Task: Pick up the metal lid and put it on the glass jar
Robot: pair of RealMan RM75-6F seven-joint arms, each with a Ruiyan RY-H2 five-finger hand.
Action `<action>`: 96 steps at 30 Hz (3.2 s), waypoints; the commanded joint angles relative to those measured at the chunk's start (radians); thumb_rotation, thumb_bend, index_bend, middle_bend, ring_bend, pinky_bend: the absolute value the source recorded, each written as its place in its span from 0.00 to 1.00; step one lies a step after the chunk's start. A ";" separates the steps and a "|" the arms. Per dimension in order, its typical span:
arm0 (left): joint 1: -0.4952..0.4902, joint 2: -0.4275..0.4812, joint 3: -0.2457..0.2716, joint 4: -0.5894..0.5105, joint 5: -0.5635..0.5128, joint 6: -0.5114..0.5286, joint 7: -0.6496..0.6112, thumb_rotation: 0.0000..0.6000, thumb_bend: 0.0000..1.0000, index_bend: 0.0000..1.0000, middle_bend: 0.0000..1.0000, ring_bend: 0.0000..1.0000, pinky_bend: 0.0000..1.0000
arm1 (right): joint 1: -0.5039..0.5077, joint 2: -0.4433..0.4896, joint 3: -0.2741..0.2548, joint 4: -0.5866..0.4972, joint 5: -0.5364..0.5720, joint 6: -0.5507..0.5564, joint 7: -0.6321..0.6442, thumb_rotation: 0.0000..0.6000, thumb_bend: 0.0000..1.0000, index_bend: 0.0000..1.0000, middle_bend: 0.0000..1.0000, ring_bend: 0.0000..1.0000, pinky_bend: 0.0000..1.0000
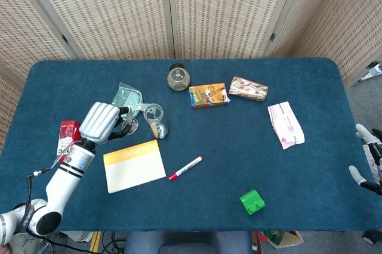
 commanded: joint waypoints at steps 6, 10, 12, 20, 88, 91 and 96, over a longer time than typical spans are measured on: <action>-0.092 -0.031 -0.041 0.033 -0.084 -0.046 0.051 1.00 0.54 0.61 1.00 1.00 1.00 | -0.001 0.005 -0.001 -0.008 0.001 -0.001 -0.008 1.00 0.31 0.02 0.22 0.08 0.23; -0.137 -0.068 -0.044 0.077 -0.130 -0.059 0.087 1.00 0.54 0.61 1.00 1.00 1.00 | -0.002 0.004 -0.003 -0.004 0.004 -0.003 -0.005 1.00 0.30 0.02 0.22 0.08 0.23; -0.155 -0.086 -0.041 0.101 -0.142 -0.059 0.105 1.00 0.54 0.61 1.00 1.00 1.00 | -0.003 0.004 -0.004 -0.002 0.005 -0.003 -0.002 1.00 0.30 0.02 0.22 0.08 0.23; -0.211 -0.144 -0.030 0.172 -0.195 -0.061 0.154 1.00 0.54 0.61 1.00 1.00 1.00 | -0.007 0.001 -0.007 0.012 0.010 -0.004 0.011 1.00 0.30 0.02 0.22 0.08 0.23; -0.108 -0.068 0.049 0.020 -0.288 0.196 0.156 1.00 0.49 0.35 0.79 0.78 1.00 | -0.021 -0.010 -0.011 0.068 0.026 -0.010 0.066 1.00 0.30 0.02 0.22 0.08 0.23; -0.047 -0.041 0.079 -0.017 -0.265 0.246 0.135 1.00 0.49 0.35 0.71 0.67 0.98 | -0.019 -0.010 -0.011 0.071 0.024 -0.013 0.068 1.00 0.31 0.02 0.22 0.08 0.23; 0.055 -0.017 0.151 -0.050 -0.185 0.325 0.105 1.00 0.49 0.34 0.58 0.57 0.82 | -0.011 -0.020 -0.012 0.079 0.016 -0.022 0.074 1.00 0.31 0.02 0.22 0.08 0.23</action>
